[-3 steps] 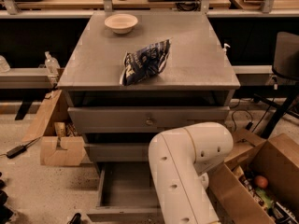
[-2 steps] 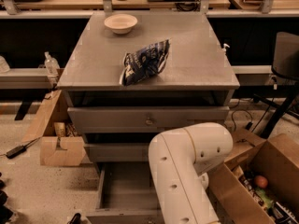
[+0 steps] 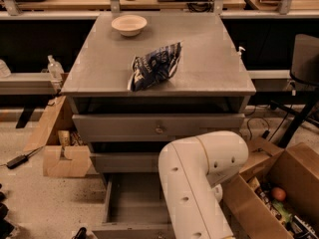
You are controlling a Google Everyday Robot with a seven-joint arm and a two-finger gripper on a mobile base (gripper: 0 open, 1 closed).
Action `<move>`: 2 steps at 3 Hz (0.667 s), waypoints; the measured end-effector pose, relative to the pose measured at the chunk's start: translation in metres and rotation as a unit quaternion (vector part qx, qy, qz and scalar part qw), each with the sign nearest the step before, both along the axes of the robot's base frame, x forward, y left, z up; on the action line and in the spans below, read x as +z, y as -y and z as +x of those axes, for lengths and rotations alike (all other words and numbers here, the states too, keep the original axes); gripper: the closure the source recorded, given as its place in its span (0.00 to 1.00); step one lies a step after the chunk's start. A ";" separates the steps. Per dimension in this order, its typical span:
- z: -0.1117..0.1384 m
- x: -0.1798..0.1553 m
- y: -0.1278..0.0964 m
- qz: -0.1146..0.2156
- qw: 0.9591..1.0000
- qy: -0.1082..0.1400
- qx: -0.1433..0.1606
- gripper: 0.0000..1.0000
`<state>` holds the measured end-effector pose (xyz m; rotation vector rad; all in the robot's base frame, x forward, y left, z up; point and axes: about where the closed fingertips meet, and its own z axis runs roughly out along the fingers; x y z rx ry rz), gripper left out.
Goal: Open bottom drawer
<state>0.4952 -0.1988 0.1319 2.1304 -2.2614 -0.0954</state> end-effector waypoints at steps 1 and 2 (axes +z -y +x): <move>0.000 0.000 0.000 0.000 1.000 0.000 0.000 0.50; 0.000 0.000 0.000 0.000 1.000 0.000 0.000 0.27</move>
Offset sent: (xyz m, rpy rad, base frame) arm 0.0000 0.0000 0.0000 0.0000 0.0000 0.0000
